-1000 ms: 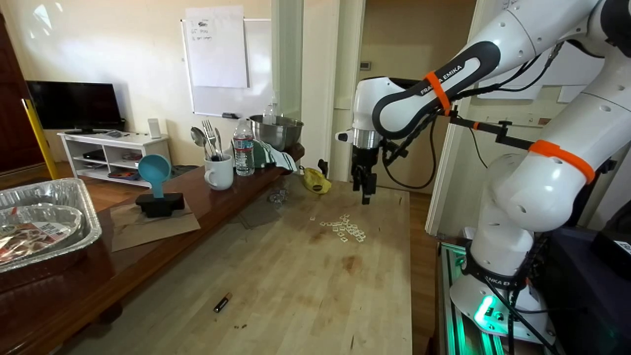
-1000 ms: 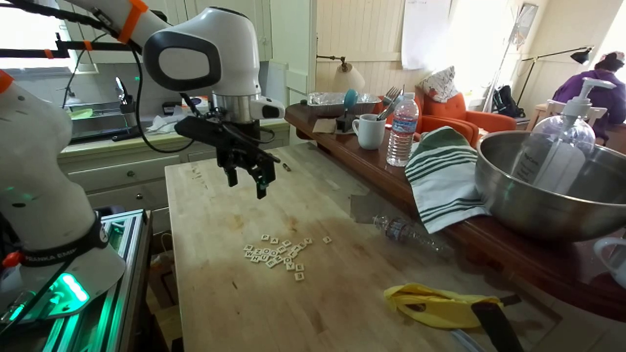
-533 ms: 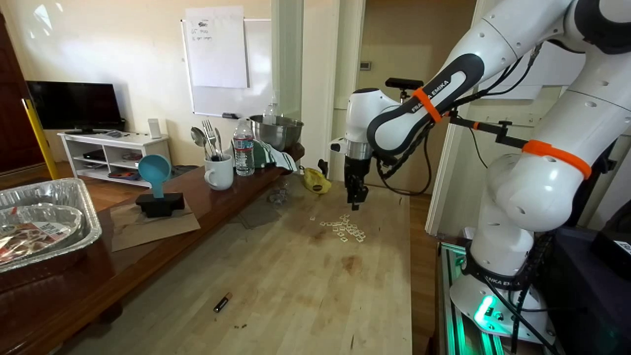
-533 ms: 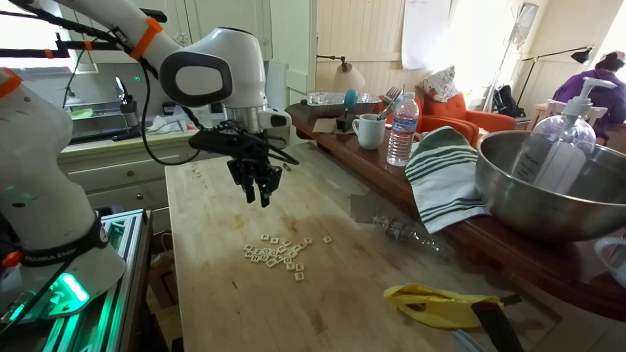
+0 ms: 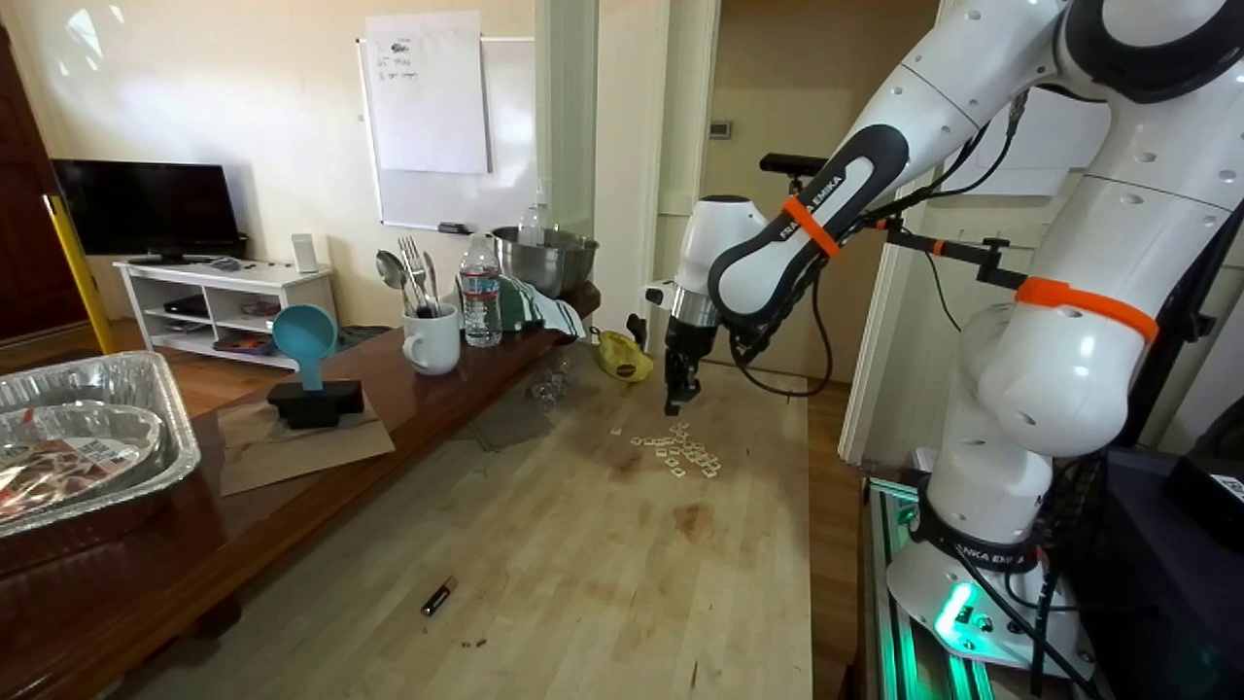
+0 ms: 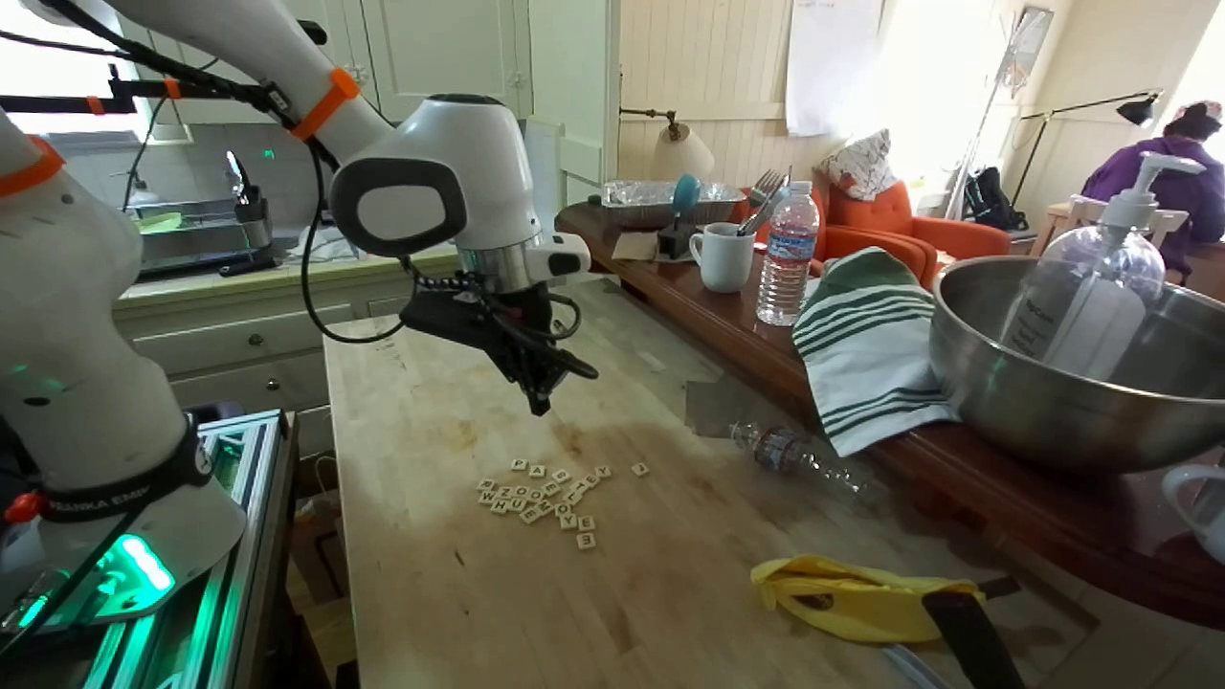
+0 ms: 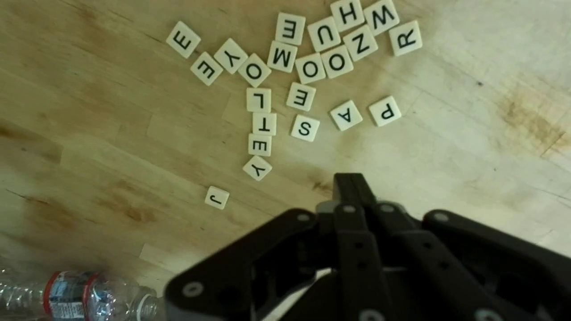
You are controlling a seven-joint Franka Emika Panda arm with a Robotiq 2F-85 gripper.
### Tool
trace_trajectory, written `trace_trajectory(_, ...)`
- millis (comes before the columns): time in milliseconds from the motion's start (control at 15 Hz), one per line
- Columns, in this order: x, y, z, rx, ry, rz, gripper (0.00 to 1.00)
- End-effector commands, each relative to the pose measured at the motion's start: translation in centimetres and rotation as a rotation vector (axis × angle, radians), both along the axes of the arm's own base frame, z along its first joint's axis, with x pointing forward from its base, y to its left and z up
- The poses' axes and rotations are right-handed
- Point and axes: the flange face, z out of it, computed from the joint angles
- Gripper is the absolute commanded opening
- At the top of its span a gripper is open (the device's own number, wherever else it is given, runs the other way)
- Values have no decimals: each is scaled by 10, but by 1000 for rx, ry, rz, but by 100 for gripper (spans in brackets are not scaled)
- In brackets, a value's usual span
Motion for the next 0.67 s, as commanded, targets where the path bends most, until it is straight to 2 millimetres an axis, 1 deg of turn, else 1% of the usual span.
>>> trace_trajectory(0,0,0,-1,4,0,-7,1)
trace_trajectory(200,1,0,-2,7,0,-9,0)
trace_trajectory(400,2,1,-7,26,0,-66,0)
trace_trajectory(467,1,1,-2,11,-1,-33,26)
trace_trajectory(533,1,1,-2,12,-1,-35,2)
trace_trajectory(600,1,1,-2,11,-1,-34,9)
